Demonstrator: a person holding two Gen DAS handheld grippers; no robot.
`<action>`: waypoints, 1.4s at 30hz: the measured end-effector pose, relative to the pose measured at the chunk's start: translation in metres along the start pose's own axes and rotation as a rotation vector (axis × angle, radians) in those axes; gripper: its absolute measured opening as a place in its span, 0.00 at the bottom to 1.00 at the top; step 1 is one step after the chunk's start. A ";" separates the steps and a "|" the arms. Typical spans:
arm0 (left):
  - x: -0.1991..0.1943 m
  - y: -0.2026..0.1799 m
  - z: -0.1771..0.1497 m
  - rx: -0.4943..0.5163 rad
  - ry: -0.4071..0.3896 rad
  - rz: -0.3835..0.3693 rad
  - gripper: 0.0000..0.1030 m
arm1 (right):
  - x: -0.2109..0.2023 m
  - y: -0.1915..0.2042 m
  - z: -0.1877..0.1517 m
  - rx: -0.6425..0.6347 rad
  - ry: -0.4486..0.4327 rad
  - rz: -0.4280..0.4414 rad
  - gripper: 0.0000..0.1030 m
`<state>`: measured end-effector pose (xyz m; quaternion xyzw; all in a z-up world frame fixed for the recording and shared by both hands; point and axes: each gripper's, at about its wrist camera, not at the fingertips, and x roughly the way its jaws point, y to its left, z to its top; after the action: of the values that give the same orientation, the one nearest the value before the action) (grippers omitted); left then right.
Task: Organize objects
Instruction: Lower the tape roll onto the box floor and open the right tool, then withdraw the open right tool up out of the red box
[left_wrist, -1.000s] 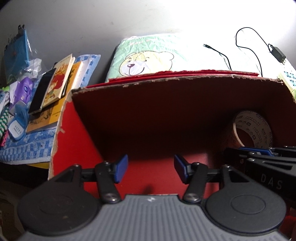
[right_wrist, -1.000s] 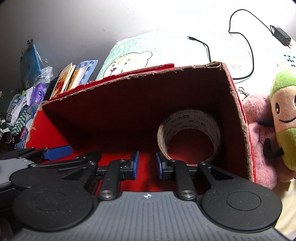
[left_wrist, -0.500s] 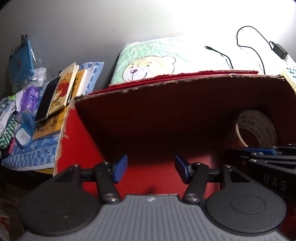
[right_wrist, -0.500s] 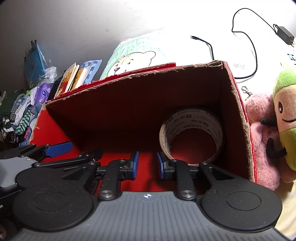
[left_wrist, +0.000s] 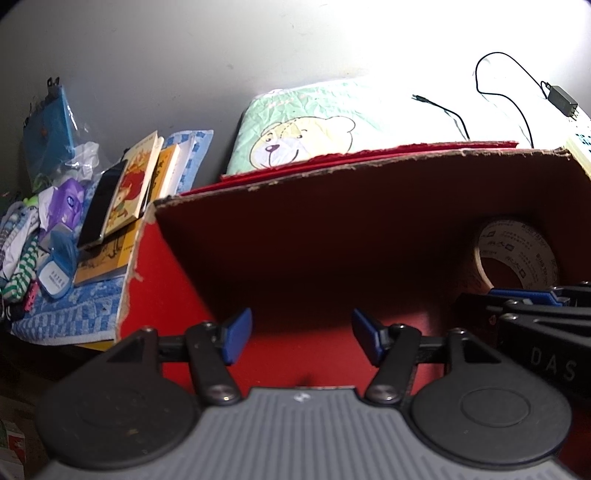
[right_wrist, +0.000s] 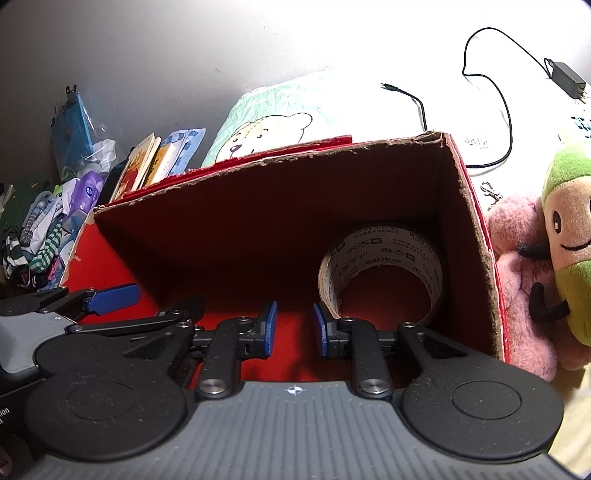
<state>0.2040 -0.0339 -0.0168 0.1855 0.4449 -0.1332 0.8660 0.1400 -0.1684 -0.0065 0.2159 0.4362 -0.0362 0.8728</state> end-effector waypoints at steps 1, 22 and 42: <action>0.000 -0.001 0.000 0.001 -0.002 0.002 0.63 | 0.000 -0.001 0.000 0.003 -0.001 0.002 0.22; -0.004 -0.004 -0.001 0.024 -0.072 0.060 0.65 | -0.003 -0.006 -0.001 0.015 -0.028 0.089 0.23; -0.055 -0.003 -0.020 0.021 -0.071 0.079 0.77 | -0.059 -0.002 -0.028 -0.021 -0.166 0.017 0.25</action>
<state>0.1569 -0.0243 0.0172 0.2070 0.4048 -0.1101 0.8838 0.0819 -0.1664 0.0234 0.2068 0.3610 -0.0421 0.9084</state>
